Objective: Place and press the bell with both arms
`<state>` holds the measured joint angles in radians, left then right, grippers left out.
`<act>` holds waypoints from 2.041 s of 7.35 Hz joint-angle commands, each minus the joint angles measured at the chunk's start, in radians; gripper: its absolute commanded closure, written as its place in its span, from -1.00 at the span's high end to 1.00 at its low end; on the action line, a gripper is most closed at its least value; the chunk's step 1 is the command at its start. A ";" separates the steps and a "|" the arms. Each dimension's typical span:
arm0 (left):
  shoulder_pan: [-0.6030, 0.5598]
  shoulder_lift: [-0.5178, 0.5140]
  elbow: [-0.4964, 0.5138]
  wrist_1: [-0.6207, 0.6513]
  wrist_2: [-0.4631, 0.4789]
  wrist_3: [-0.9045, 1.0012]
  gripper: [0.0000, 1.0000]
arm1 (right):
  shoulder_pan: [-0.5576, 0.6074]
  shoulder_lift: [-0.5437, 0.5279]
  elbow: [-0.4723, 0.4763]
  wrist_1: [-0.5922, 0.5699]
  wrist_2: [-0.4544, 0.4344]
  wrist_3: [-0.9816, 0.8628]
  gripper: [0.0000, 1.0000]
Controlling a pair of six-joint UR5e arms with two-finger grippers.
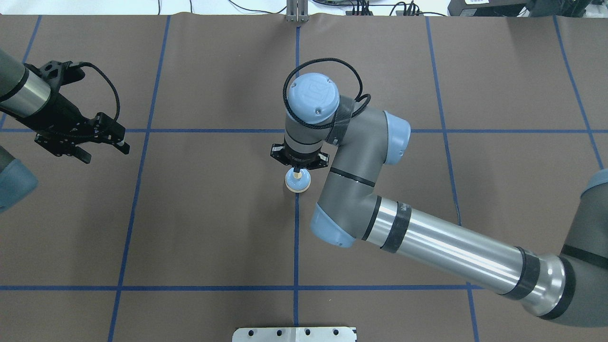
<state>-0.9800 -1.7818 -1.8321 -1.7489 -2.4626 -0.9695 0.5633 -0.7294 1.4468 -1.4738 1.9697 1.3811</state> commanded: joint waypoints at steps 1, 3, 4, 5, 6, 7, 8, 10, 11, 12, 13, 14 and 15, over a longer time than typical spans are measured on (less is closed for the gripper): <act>0.001 -0.001 -0.003 0.000 0.001 0.000 0.98 | 0.069 -0.140 0.183 -0.022 0.064 -0.032 -1.00; 0.000 0.001 -0.004 -0.001 0.002 0.002 0.98 | 0.151 -0.281 0.330 -0.048 0.124 -0.114 -1.00; -0.008 0.010 -0.004 -0.004 0.007 0.035 0.98 | 0.220 -0.414 0.449 -0.048 0.171 -0.214 -1.00; -0.034 0.027 -0.006 -0.004 0.008 0.122 0.98 | 0.321 -0.527 0.505 -0.048 0.237 -0.338 -1.00; -0.070 0.072 -0.012 -0.004 0.010 0.232 0.98 | 0.430 -0.614 0.517 -0.046 0.309 -0.458 -1.00; -0.121 0.140 -0.021 -0.004 0.011 0.368 0.98 | 0.540 -0.707 0.518 -0.043 0.352 -0.616 -1.00; -0.171 0.203 -0.036 -0.004 0.013 0.487 0.98 | 0.635 -0.805 0.514 -0.040 0.380 -0.807 -0.83; -0.273 0.324 -0.027 -0.004 0.019 0.749 0.98 | 0.824 -0.957 0.504 -0.042 0.394 -1.114 -0.36; -0.320 0.350 -0.013 0.000 0.031 0.847 0.98 | 0.867 -1.011 0.501 -0.042 0.394 -1.228 -0.12; -0.391 0.357 0.022 0.003 0.030 0.942 0.98 | 0.918 -1.048 0.501 -0.045 0.394 -1.305 0.12; -0.464 0.357 0.072 0.005 0.030 1.059 0.98 | 0.941 -1.073 0.500 -0.046 0.388 -1.350 0.76; -0.512 0.355 0.105 0.005 0.028 1.131 0.98 | 0.957 -1.082 0.486 -0.045 0.380 -1.381 1.00; -0.528 0.355 0.106 0.006 0.030 1.134 0.98 | 0.958 -1.082 0.474 -0.045 0.379 -1.424 1.00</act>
<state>-1.4669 -1.4272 -1.7458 -1.7442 -2.4337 0.1177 1.5086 -1.8024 1.9353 -1.5189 2.3532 0.0133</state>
